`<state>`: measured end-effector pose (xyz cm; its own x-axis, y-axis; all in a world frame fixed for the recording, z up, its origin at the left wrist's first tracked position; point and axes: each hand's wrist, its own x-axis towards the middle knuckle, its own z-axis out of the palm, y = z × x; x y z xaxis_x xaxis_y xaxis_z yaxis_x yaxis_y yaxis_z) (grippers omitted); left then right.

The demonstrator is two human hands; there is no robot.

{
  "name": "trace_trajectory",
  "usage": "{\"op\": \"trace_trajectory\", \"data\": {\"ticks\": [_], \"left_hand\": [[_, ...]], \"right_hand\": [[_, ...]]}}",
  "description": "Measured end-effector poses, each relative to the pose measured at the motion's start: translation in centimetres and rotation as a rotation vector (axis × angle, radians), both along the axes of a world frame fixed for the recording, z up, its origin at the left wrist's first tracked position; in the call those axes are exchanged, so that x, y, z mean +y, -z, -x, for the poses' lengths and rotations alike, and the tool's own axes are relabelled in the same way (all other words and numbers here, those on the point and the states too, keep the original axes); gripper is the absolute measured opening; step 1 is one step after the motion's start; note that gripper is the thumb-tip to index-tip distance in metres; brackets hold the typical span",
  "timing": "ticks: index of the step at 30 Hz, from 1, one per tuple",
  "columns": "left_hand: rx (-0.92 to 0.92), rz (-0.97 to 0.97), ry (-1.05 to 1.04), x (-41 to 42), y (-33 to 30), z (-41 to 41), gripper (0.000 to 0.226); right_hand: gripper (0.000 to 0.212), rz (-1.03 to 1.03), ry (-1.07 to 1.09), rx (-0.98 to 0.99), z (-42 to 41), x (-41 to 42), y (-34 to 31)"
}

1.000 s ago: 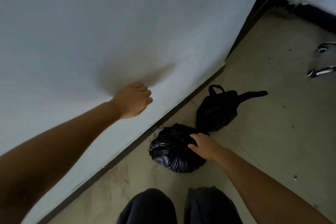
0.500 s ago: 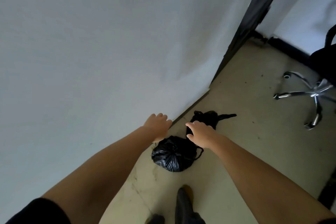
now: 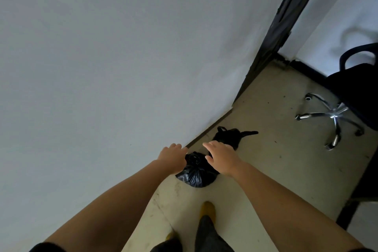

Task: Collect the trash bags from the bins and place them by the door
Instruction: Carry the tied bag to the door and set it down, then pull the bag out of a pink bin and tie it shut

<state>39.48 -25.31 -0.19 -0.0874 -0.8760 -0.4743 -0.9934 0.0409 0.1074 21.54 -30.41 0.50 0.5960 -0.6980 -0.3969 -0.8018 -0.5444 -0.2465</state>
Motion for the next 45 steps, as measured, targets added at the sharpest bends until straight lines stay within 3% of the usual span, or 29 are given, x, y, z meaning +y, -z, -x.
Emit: {"op": "trace_trajectory", "data": {"ticks": [4,9,16,22,27,34,45], "left_hand": [[-0.028,0.042,-0.06,1.8,-0.8,-1.5,0.039],[-0.052,0.055,-0.278,3.3,-1.8,-4.5,0.04],[-0.054,-0.006,-0.766,8.6,-2.0,-5.4,0.039],[-0.001,-0.02,-1.178,18.1,-1.8,-1.2,0.039],[0.036,-0.036,-1.538,28.6,-1.7,3.4,0.038],[0.112,-0.039,-1.957,42.7,-1.5,12.2,0.038],[0.205,-0.057,-2.308,62.5,-1.3,22.6,0.046]], "right_hand": [[0.045,0.034,-0.051,-0.035,-0.6,0.1,-1.2],[0.038,0.062,-0.231,0.001,-3.3,-1.8,-2.4],[0.035,-0.07,-0.57,0.025,-8.6,-4.4,-3.1],[0.039,-0.116,-0.886,0.129,-12.4,-0.5,-2.1],[0.043,-0.133,-1.205,0.324,-15.8,8.6,-0.6],[0.043,-0.07,-1.587,0.365,-17.0,25.5,-0.2],[0.046,-0.041,-1.933,0.382,-10.2,53.4,0.1]]}}
